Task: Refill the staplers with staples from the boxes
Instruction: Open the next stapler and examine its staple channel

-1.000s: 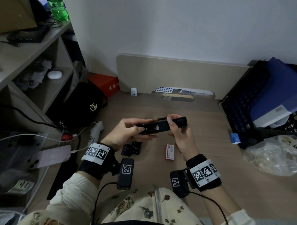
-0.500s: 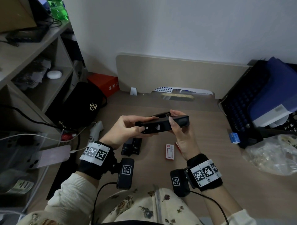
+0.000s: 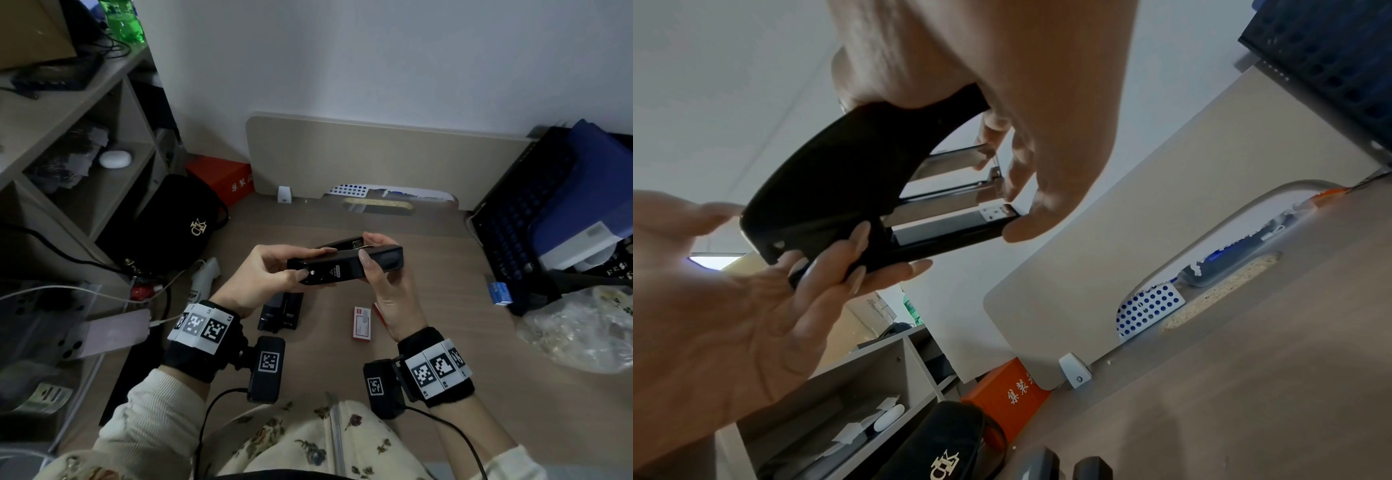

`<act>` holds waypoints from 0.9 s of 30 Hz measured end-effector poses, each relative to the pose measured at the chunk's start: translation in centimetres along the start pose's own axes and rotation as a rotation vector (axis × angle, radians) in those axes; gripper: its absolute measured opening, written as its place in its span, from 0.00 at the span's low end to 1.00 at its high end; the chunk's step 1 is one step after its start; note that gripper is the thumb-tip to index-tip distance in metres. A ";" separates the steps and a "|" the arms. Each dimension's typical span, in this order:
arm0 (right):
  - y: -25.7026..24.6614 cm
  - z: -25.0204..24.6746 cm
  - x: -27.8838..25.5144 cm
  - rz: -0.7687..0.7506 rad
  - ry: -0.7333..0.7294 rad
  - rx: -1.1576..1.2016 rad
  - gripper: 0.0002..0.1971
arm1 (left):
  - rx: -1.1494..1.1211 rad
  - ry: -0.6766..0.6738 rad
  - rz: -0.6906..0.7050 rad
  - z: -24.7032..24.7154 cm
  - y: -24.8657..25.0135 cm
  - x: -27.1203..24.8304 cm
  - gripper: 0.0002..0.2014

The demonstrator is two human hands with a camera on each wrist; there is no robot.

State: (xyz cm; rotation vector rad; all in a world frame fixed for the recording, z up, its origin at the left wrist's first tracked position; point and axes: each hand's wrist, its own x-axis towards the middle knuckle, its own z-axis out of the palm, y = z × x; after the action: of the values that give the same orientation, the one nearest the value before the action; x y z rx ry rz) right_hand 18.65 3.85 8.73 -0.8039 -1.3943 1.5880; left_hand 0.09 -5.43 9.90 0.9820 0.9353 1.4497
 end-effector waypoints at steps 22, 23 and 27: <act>0.8 -0.3 0.1 -0.040 -0.015 -0.014 0.30 | 0.003 -0.013 0.007 0.1 0.3 -0.3 0.17; 0.7 -0.3 0.1 -0.042 -0.011 -0.010 0.30 | 0.002 -0.015 0.003 0.1 0.3 -0.3 0.18; 0.8 -0.2 0.1 -0.033 -0.002 -0.006 0.29 | 0.007 -0.008 -0.015 0.1 0.3 -0.3 0.19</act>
State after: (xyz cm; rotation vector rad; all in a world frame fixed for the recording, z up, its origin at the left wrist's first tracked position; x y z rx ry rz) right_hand 18.69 4.02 7.95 -0.7793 -1.4071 1.5602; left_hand 0.07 -5.75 10.20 0.9832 0.9403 1.4294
